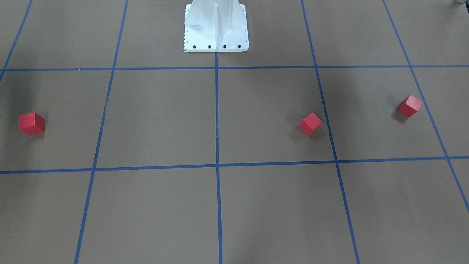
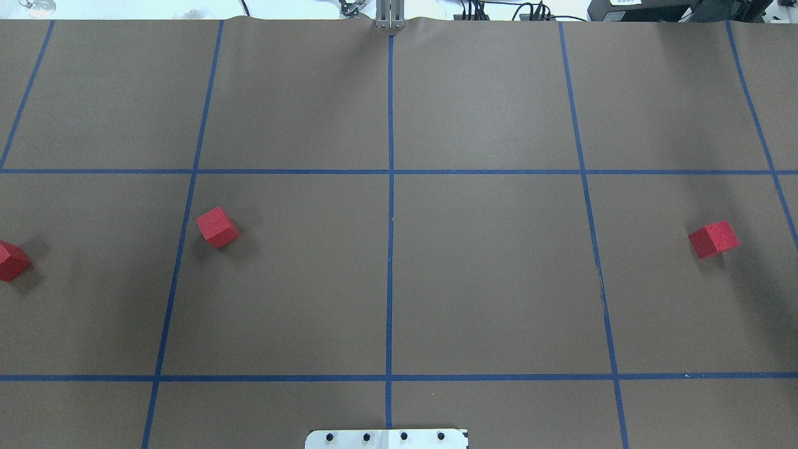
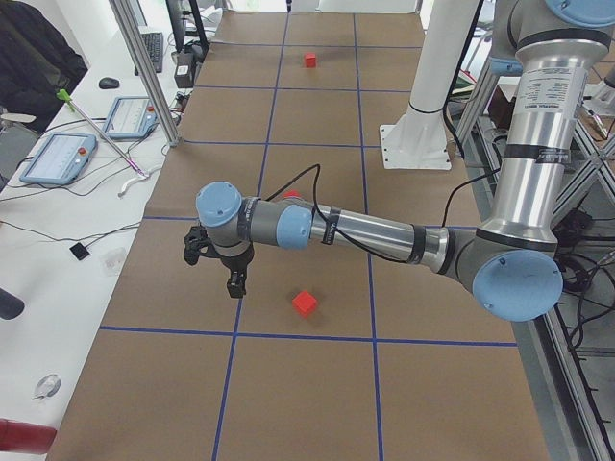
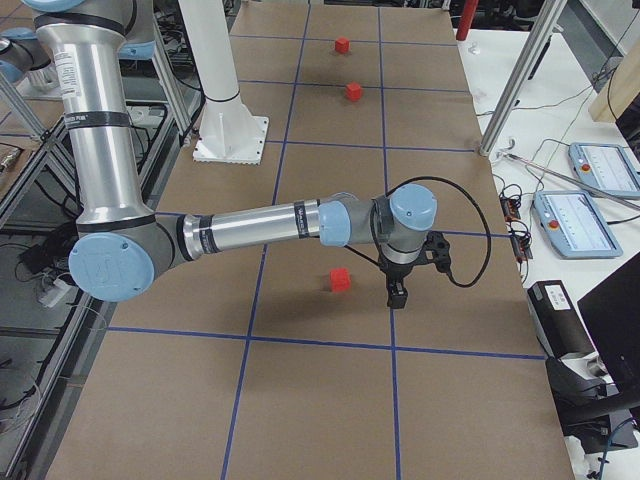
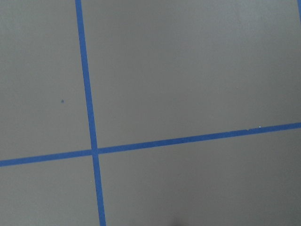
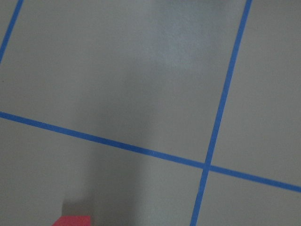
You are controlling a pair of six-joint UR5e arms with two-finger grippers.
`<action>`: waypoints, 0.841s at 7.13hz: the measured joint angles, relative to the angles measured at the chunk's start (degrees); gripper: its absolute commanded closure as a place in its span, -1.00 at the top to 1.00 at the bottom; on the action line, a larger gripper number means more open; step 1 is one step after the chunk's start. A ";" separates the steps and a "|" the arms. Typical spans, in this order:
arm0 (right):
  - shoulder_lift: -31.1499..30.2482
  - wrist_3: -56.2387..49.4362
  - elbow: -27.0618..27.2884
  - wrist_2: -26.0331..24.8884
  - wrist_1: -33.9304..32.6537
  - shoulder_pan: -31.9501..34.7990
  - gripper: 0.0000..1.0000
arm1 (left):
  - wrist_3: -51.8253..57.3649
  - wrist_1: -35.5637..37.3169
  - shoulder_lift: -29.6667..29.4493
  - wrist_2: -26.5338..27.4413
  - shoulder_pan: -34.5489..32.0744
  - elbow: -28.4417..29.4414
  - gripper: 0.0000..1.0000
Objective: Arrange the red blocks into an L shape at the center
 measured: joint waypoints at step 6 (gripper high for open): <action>-4.21 -0.17 3.86 0.62 1.60 -3.29 0.99 | -0.37 0.33 7.01 -0.49 -0.23 -7.49 1.00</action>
